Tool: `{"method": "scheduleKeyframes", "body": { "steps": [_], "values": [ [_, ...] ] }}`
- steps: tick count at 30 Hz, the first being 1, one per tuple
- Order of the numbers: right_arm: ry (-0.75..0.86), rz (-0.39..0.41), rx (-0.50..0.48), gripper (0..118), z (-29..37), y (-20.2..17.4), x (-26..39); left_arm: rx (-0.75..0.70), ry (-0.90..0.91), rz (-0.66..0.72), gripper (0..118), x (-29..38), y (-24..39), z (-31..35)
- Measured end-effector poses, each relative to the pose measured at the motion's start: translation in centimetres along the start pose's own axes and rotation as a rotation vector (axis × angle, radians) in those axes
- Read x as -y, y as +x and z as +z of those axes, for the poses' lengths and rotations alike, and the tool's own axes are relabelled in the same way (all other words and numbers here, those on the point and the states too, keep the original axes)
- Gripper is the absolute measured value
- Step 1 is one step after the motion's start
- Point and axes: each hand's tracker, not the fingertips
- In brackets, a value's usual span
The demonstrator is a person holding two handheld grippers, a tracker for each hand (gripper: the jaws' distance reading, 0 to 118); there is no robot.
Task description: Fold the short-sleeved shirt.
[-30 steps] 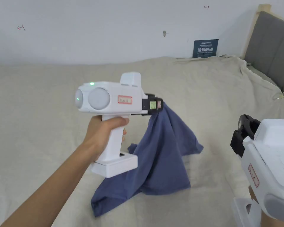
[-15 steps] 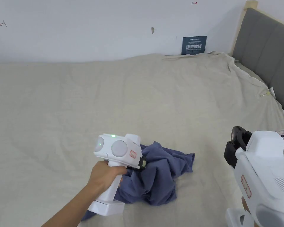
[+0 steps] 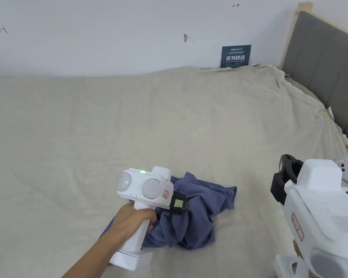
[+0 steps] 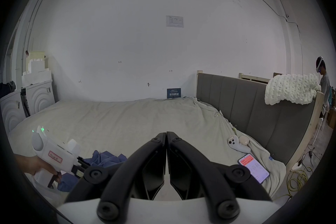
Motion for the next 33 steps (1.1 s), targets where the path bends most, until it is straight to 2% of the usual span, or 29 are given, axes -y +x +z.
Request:
{"method": "scheduleKeyframes", "body": {
  "steps": [1,5,8,16,21,22,24,25,27,28,29,33],
  "values": [
    [0.005,0.003,-0.001,2,0.2,-0.1,-0.2,-0.010,0.041,0.012,112,-0.2,-0.2,1.1],
    [0.027,0.007,-0.007,2,0.8,-0.4,-0.9,-0.003,0.246,0.051,112,-1.0,-1.2,6.4],
    [0.044,0.010,-0.009,2,1.1,-0.5,-1.4,-0.048,0.385,0.033,112,-1.0,-1.7,10.4],
    [0.073,0.022,-0.023,2,1.4,-1.2,-2.2,-0.318,0.738,0.021,111,2.6,-2.9,17.3],
    [0.081,0.023,-0.032,2,1.4,-1.6,-2.3,-0.480,0.872,0.004,104,6.2,-4.3,18.7],
    [0.082,0.023,-0.033,2,1.4,-1.6,-2.4,-0.496,0.877,0.005,94,6.6,-4.5,18.9],
    [0.083,0.023,-0.037,2,1.4,-1.7,-2.3,-0.499,0.890,0.001,67,7.7,-5.0,19.1],
    [0.083,0.024,-0.037,2,1.4,-1.8,-2.3,-0.499,0.892,0.001,46,8.1,-5.2,19.2],
    [0.083,0.024,-0.040,2,1.4,-1.9,-2.3,-0.483,0.883,0.006,20,8.9,-5.7,19.3],
    [0.082,0.024,-0.041,2,1.4,-2.0,-2.3,-0.475,0.879,0.012,3,9.1,-6.0,19.0],
    [0.082,0.024,-0.043,2,1.4,-2.0,-2.2,-0.472,0.877,0.017,0,9.3,-6.1,19.0],
    [0.078,0.024,-0.046,2,1.4,-2.2,-2.1,-0.493,0.872,0.040,0,9.8,-6.1,18.7]
  ]
}}
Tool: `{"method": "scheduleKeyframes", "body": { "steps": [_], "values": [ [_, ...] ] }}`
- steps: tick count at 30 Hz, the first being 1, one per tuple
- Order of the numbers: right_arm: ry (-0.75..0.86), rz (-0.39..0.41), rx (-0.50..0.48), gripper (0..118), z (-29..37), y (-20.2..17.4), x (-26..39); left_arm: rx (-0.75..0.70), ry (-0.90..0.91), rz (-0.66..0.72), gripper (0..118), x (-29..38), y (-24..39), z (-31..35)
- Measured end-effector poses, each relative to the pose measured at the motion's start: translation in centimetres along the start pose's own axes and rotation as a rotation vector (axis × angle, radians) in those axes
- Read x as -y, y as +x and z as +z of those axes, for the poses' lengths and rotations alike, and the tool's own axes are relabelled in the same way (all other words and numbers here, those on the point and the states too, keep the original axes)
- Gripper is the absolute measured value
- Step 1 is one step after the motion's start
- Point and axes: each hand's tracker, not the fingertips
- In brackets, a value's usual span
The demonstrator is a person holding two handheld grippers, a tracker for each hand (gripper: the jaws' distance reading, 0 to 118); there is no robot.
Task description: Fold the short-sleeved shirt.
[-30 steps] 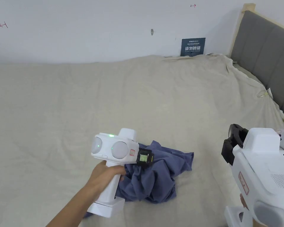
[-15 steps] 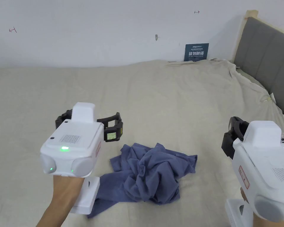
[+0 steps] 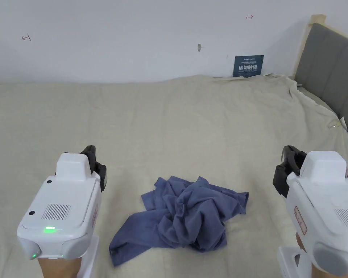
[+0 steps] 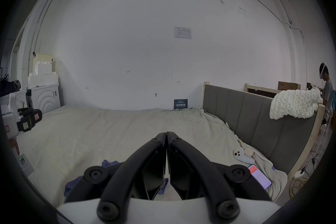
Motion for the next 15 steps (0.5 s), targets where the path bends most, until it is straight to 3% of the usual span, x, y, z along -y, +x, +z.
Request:
{"method": "scheduleKeyframes", "body": {
  "steps": [10,15],
  "values": [
    [-0.003,0.002,-0.008,2,0.0,-0.2,0.1,-0.007,-0.021,0.044,0,-0.5,0.0,-0.7],
    [-0.010,0.004,-0.009,2,-0.3,-0.2,0.3,0.071,-0.273,0.069,0,0.1,0.1,-2.6]
  ]
}}
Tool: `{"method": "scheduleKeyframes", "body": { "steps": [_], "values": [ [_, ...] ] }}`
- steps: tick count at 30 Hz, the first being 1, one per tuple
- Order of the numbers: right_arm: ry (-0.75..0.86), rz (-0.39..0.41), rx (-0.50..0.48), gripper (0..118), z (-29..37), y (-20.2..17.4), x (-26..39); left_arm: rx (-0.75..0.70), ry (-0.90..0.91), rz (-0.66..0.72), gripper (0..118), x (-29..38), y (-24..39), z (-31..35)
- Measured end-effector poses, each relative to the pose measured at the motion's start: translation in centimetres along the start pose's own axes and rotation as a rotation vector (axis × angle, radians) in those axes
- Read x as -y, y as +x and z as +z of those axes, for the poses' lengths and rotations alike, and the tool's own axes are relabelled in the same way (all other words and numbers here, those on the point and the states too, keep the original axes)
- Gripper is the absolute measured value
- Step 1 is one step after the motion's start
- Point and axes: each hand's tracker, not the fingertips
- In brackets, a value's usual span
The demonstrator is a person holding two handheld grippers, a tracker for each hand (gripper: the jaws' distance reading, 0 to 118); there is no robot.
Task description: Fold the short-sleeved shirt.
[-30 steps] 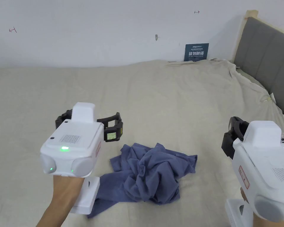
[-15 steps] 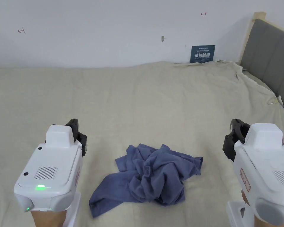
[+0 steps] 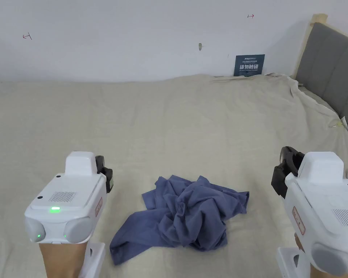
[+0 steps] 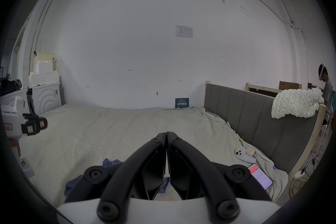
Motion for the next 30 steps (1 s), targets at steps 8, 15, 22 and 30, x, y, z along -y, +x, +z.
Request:
{"method": "scheduleKeyframes", "body": {
  "steps": [8,15,22,30],
  "values": [
    [-0.028,-0.003,-0.001,2,-0.5,0.0,0.8,0.084,-0.392,0.015,0,5.0,0.9,-3.9],
    [-0.058,-0.001,-0.006,2,-1.1,-0.3,1.9,0.119,-0.604,0.038,41,9.7,1.1,-6.0],
    [-0.097,-0.004,-0.015,2,-2.0,-0.6,3.1,0.085,-0.686,-0.019,93,12.1,2.0,-6.8],
    [-0.128,-0.004,-0.024,2,-2.9,-0.7,3.9,0.082,-0.720,0.011,36,13.3,2.6,-8.3]
  ]
}}
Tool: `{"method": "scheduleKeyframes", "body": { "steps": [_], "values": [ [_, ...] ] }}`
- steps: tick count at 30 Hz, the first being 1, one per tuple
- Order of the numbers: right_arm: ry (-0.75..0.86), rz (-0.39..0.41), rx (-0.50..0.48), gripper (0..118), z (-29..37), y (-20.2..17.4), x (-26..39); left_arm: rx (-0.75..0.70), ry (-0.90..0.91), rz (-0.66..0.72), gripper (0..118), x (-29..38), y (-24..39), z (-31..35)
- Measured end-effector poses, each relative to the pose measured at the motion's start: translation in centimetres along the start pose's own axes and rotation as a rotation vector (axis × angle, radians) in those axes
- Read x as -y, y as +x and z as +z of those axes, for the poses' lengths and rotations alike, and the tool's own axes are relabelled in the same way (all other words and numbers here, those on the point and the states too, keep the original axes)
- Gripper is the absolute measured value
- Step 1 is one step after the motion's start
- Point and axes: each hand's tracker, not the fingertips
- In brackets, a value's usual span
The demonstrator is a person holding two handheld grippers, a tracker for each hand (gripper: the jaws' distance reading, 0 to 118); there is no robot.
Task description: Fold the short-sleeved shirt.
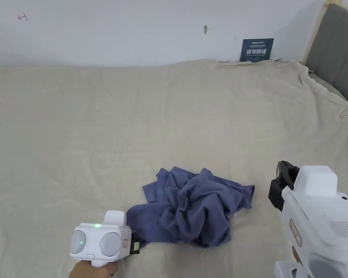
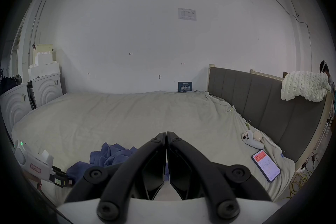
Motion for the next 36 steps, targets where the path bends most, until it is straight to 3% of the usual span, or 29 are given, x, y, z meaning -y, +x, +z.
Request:
{"method": "scheduleKeyframes", "body": {
  "steps": [2,4,13,16,18,19,20,22,32,33,35,36],
  "values": [
    [-0.008,-0.001,0.000,2,-0.3,0.2,0.1,0.006,0.005,-0.018,14,0.0,0.3,0.2],
    [-0.021,-0.012,0.000,2,-0.8,0.4,0.3,0.022,0.005,-0.005,5,-0.1,0.3,0.1],
    [-0.246,-0.045,-0.037,4,-8.1,1.7,1.5,0.137,0.126,0.045,2,-0.7,-1.2,4.7],
    [-0.380,-0.039,-0.056,21,-12.0,1.4,2.3,0.150,0.145,0.057,2,-1.3,-1.7,6.0],
    [-0.453,-0.060,-0.063,50,-14.5,1.5,3.2,0.158,0.161,0.063,2,-1.6,-1.9,6.5],
    [-0.479,-0.074,-0.057,72,-15.7,1.5,3.7,0.162,0.163,0.065,2,-1.7,-2.0,6.7],
    [-0.508,-0.087,-0.058,84,-16.7,1.4,4.2,0.162,0.165,0.065,2,-1.8,-2.0,6.7],
    [-0.548,-0.114,-0.070,92,-18.7,1.4,5.2,0.160,0.168,0.061,2,-1.8,-2.1,6.6],
    [-0.756,-0.198,-0.042,89,-24.9,0.2,8.9,0.165,0.154,0.052,2,-1.8,-2.5,6.0],
    [-0.762,-0.205,-0.041,81,-24.9,0.1,9.2,0.166,0.153,0.053,2,-1.8,-2.5,6.0],
    [-0.774,-0.219,-0.063,39,-24.8,0.0,9.6,0.167,0.152,0.054,2,-1.8,-2.5,5.9],
    [-0.773,-0.223,-0.074,24,-24.3,-0.1,9.6,0.168,0.153,0.054,2,-1.8,-2.5,5.9]
  ]
}}
